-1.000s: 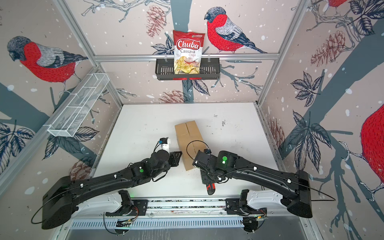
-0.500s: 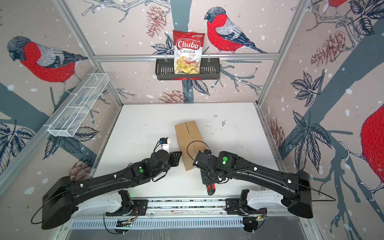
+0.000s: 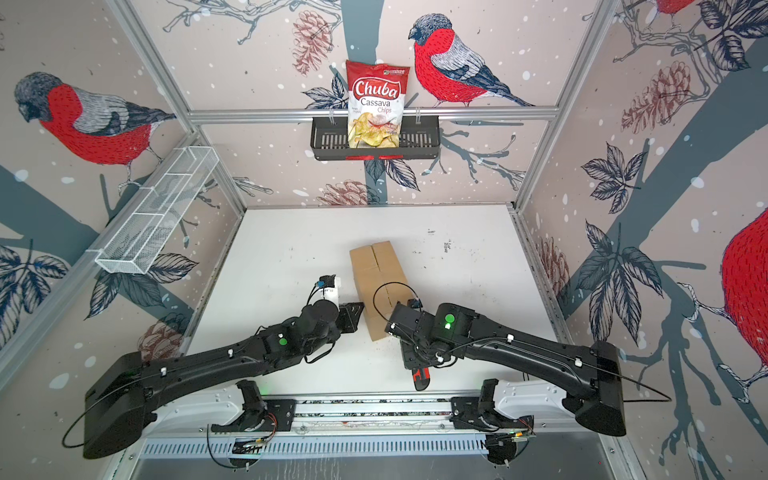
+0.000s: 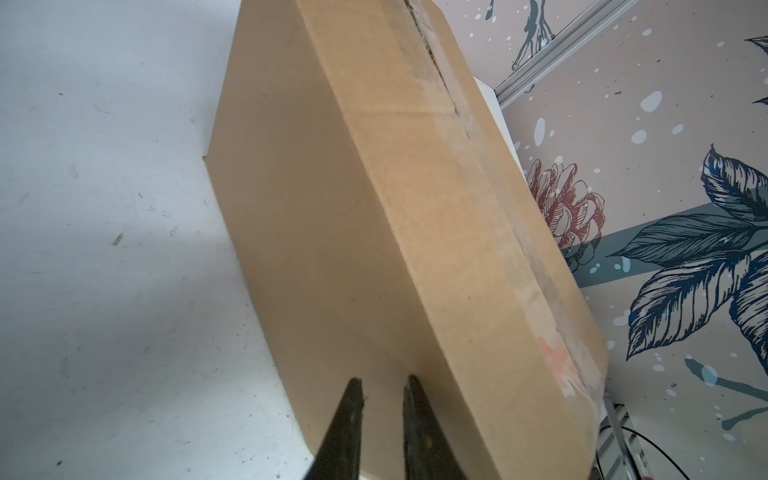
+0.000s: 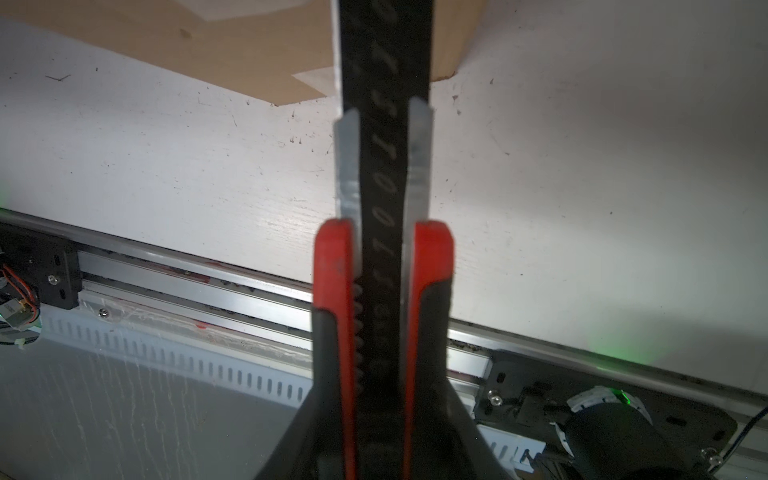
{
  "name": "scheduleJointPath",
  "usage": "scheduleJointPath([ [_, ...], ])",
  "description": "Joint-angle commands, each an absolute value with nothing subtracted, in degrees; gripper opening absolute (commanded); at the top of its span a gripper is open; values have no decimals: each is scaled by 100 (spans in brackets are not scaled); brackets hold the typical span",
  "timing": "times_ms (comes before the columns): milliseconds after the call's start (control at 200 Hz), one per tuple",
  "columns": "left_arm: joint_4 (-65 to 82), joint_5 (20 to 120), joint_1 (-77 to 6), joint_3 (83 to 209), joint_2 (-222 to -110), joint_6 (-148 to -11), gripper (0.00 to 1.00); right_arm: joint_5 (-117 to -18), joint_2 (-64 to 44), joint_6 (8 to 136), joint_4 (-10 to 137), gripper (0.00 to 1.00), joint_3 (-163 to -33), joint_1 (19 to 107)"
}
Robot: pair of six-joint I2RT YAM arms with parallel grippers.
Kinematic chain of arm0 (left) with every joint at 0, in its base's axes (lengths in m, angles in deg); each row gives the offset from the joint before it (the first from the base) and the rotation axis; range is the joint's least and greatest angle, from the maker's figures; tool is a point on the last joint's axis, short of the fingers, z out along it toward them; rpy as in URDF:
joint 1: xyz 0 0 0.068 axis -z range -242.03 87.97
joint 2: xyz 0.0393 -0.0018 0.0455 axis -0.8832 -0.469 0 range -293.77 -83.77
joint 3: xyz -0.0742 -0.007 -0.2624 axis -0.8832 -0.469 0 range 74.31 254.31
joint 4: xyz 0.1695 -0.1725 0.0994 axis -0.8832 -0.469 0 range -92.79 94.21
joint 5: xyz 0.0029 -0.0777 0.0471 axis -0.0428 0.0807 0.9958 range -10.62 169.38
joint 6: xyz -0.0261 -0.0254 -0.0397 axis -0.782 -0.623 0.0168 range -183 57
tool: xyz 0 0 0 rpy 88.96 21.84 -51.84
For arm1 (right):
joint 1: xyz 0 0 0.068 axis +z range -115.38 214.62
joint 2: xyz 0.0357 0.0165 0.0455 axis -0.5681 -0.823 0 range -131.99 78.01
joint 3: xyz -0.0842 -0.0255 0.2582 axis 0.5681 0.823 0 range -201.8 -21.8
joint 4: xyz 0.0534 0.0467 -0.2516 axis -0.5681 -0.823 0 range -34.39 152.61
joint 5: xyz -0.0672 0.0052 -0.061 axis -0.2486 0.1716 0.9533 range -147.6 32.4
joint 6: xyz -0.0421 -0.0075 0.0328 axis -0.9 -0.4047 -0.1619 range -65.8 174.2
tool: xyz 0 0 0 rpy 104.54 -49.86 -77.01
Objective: Unpack the express box
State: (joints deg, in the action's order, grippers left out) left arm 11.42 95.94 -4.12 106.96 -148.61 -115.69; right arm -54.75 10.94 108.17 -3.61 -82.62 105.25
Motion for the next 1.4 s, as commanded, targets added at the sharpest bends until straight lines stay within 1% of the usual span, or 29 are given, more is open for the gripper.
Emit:
scheduleJointPath([
  [0, 1333, 9588, -393, 10683, -14861, -11616, 21, -5462, 1144, 10869, -344, 12, -8253, 10546],
  [755, 1340, 9623, -367, 10666, -14829, -11611, 20, -5311, 1226, 10963, -472, 12, -8337, 10546],
  [1396, 1368, 9671, -341, 10570, -14731, -11644, 20, -5373, 1041, 10758, -285, 12, -8367, 10467],
])
